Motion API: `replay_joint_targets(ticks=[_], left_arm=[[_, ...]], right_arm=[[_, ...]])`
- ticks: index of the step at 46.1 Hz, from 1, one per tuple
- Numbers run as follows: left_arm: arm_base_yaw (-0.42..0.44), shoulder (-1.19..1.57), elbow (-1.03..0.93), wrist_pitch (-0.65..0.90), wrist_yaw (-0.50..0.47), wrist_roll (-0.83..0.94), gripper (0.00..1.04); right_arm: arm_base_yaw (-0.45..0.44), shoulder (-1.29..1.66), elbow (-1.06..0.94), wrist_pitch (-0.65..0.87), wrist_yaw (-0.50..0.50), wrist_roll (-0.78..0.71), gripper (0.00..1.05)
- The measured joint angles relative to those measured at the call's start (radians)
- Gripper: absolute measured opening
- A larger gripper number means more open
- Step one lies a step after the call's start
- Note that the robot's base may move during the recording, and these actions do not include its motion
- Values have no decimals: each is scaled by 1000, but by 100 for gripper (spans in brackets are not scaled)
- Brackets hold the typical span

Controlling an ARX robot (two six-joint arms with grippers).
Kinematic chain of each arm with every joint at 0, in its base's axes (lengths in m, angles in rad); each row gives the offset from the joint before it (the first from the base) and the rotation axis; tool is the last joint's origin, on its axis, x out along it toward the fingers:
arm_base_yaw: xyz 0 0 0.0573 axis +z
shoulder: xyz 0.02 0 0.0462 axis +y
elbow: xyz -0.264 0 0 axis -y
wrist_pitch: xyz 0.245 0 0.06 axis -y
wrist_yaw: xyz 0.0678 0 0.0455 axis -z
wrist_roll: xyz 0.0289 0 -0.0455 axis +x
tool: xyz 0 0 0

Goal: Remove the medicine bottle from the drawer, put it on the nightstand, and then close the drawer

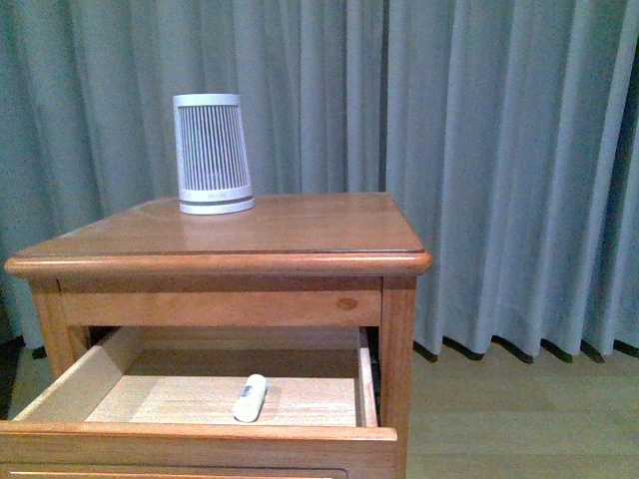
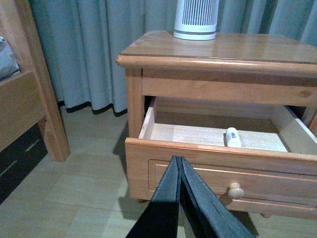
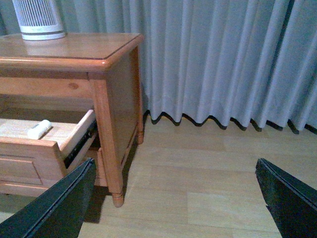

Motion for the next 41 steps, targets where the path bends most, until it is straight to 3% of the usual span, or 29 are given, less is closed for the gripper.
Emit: replay_joint_targets(ticks=[20, 25, 41], left_arm=[[0, -149, 0, -150, 3, 0, 3], [0, -290, 0, -304, 4, 2, 3], [1, -309, 0, -315, 2, 3, 3]], right_arm=[[0, 0, 0, 0, 3, 0, 98], [0, 0, 0, 0, 3, 0, 98], [0, -2, 0, 0, 1, 0, 98]])
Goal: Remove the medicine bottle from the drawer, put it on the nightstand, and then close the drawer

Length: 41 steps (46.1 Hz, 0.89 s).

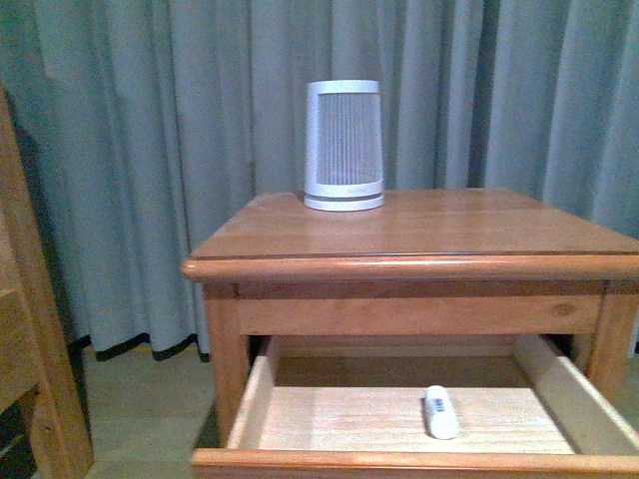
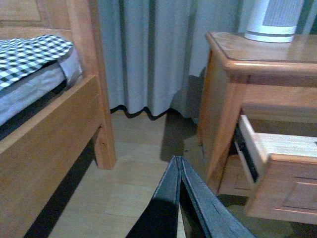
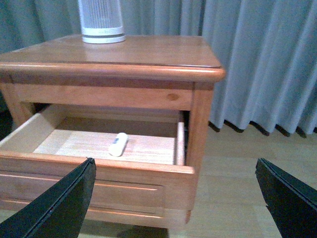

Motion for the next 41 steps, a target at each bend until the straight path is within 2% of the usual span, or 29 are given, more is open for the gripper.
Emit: replay_joint_targets(ticks=[2, 5, 15, 18, 20, 24, 26, 28, 31, 37, 41], left_arm=[[0, 2, 0, 0, 0, -1, 4], [0, -1, 0, 0, -4, 0, 14], [0, 0, 0, 0, -2, 0, 58], [0, 0, 0, 0, -3, 0, 71], [0, 0, 0, 0, -2, 0, 78], [0, 0, 0, 0, -1, 0, 92], [0, 0, 0, 0, -2, 1, 99], [0, 0, 0, 0, -1, 1, 98], [0, 0, 0, 0, -2, 1, 98], [0, 0, 0, 0, -2, 1, 98], [0, 0, 0, 0, -1, 1, 98]], right_arm=[[0, 1, 0, 0, -1, 0, 98], [0, 0, 0, 0, -3, 0, 98], [1, 2, 0, 0, 4, 1, 98], [88, 83, 7, 70, 271, 20, 98], [129, 174, 20, 137, 410, 34, 98], [151, 381, 73, 274, 558, 34, 98], [149, 512, 126, 354, 565, 34, 98], [142, 663, 208, 418, 547, 37, 98], [116, 876, 346, 417, 527, 62, 98], [93, 1231, 584, 245, 443, 145, 98], [93, 1373, 673, 204, 415, 148, 98]])
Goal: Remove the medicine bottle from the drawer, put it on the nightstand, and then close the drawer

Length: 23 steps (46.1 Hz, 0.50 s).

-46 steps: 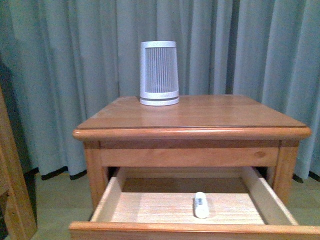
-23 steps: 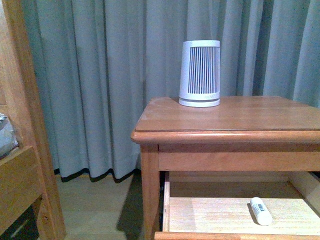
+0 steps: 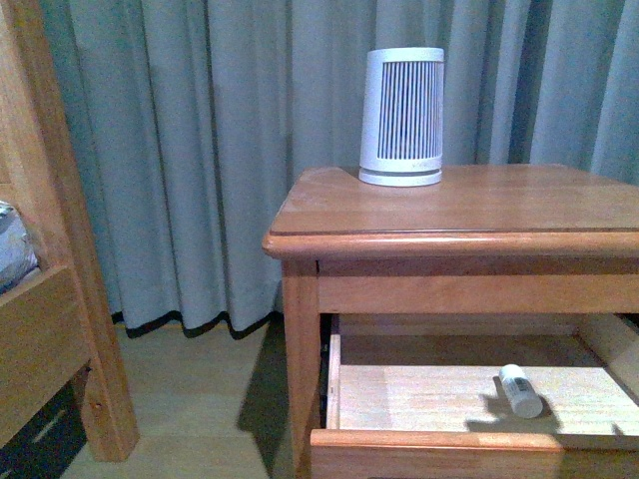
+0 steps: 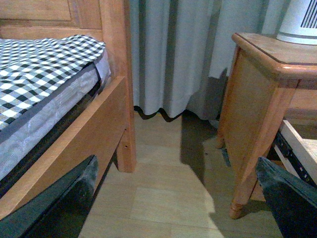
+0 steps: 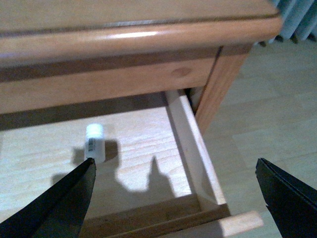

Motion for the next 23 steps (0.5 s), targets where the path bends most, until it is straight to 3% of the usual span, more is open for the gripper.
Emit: replay_joint_targets(ticks=[11, 23], left_arm=[[0, 0, 0, 0, 0, 0, 98], [0, 0, 0, 0, 0, 0, 98]], right_arm=[[45, 353, 235, -42, -9, -10, 98], [66, 527, 334, 15, -24, -11, 98]])
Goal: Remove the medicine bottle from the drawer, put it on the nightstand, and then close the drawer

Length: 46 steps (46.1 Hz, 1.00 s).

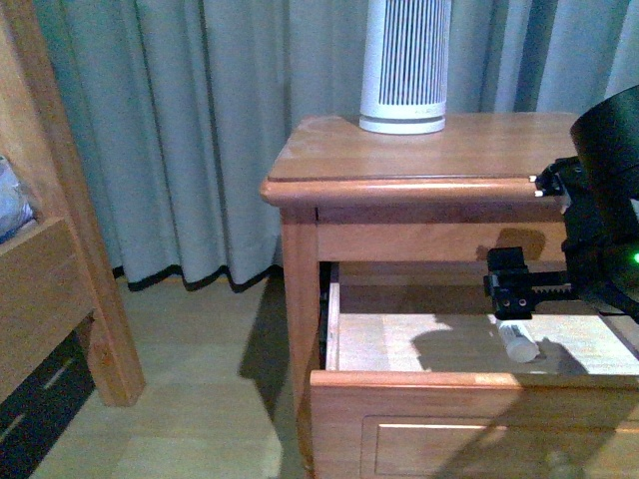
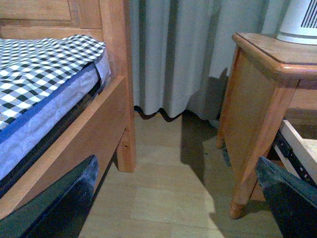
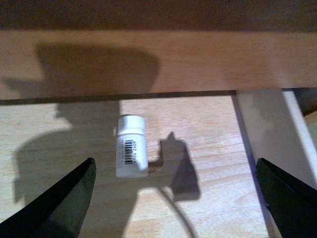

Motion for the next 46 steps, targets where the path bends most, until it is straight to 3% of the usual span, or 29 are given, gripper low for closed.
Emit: replay_joint_targets(ticks=[34, 36, 46], left_arm=[[0, 0, 0, 0, 0, 0, 98], [0, 0, 0, 0, 0, 0, 98], [0, 0, 0, 0, 0, 0, 98]], right_arm=[[10, 321, 102, 192, 7, 4, 98], [9, 329, 104, 200, 5, 6, 94], [8, 360, 105, 232, -19, 21, 49]])
